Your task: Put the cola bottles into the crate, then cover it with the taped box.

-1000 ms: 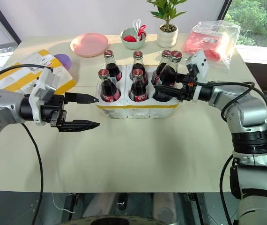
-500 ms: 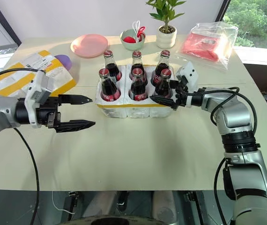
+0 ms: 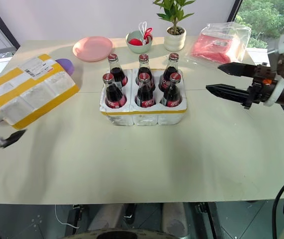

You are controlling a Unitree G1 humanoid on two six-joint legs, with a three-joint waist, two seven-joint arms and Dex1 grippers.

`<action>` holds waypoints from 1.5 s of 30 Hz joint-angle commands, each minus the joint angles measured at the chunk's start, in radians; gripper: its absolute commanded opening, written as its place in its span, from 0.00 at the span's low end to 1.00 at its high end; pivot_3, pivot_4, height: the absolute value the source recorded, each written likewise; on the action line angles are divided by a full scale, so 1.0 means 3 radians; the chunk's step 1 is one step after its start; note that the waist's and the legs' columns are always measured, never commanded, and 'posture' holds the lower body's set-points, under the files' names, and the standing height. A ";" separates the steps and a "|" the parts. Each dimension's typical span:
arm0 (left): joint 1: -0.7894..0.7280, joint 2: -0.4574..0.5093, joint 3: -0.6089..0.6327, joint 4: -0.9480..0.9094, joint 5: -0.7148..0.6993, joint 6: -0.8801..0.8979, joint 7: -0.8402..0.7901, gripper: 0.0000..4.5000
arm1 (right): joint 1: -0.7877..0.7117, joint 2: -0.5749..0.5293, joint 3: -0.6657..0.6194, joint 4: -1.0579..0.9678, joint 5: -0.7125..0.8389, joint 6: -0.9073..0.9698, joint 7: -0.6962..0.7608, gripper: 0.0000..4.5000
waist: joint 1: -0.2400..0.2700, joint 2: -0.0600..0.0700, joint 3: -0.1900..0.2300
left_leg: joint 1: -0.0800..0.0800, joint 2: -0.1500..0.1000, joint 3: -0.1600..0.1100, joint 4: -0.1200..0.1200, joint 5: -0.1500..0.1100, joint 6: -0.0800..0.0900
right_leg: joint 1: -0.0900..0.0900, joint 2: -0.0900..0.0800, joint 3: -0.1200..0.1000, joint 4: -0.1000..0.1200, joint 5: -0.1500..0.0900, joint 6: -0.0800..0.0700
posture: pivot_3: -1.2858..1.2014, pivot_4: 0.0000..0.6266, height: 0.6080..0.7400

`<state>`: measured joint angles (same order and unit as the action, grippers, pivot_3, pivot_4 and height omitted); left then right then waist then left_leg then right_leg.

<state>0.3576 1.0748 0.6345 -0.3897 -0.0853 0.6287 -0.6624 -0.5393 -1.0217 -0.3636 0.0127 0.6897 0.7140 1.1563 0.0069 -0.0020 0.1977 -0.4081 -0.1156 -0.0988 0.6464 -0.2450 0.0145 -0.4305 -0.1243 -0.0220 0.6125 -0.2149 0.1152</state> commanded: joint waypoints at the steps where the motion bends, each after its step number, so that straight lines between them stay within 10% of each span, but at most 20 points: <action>1: 0.0140 0.0029 -0.0001 0.0351 0.0586 -0.0445 0.0315 1.00 | -0.0047 0.0012 -0.0077 0.0008 0.0017 -0.0115 -0.0009 0.99 | 0.0019 0.0000 0.0000 | 0.0000 0.0001 0.0000 0.0000 -0.0001 -0.0001 | 0.0000 0.0000 0.0000 0.0000 0.0000 0.0000 | 0.52 0.24 1.00; 29: -0.3024 -0.0192 -0.2311 0.4870 0.1725 -0.2937 0.1628 1.00 | 0.0154 -0.0358 -0.0560 -0.0063 0.0175 0.0100 -0.0064 0.99 | 0.0024 -0.0002 -0.0003 | -0.0003 0.0005 0.0048 0.0005 0.0002 0.0012 | -0.0031 0.0014 0.0038 0.0026 0.0016 0.0015 | 0.52 0.24 1.00; 38: -0.3219 -0.0166 -0.2389 0.5129 0.1716 -0.2984 0.1667 0.15 | 0.0483 -0.0429 -0.0786 -0.0166 0.0221 0.0240 -0.0066 1.00 | 0.0020 -0.0002 -0.0008 | -0.0003 0.0005 0.0051 0.0006 0.0001 0.0013 | -0.0032 0.0014 0.0042 0.0029 0.0017 0.0016 | 0.52 0.24 1.00; 45: -0.3362 0.0020 -0.2321 0.4877 0.1693 -0.3053 0.1747 0.10 | 0.0668 -0.0437 -0.0830 -0.0101 0.0043 0.0033 -0.0071 1.00 | 0.0019 -0.0005 -0.0008 | -0.0002 0.0005 0.0055 0.0007 0.0001 0.0014 | -0.0033 0.0015 0.0044 0.0032 0.0017 0.0017 | 0.52 0.24 1.00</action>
<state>-0.6251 1.0347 -0.0672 1.1133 0.4261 -0.2716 -0.1452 -0.3295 -1.1255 -0.5734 -0.0127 0.7047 0.7464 1.1339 0.0125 -0.0035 0.1952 -0.4088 -0.1141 -0.0825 0.6486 -0.2448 0.0188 -0.4406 -0.1199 -0.0087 0.6221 -0.2096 0.1202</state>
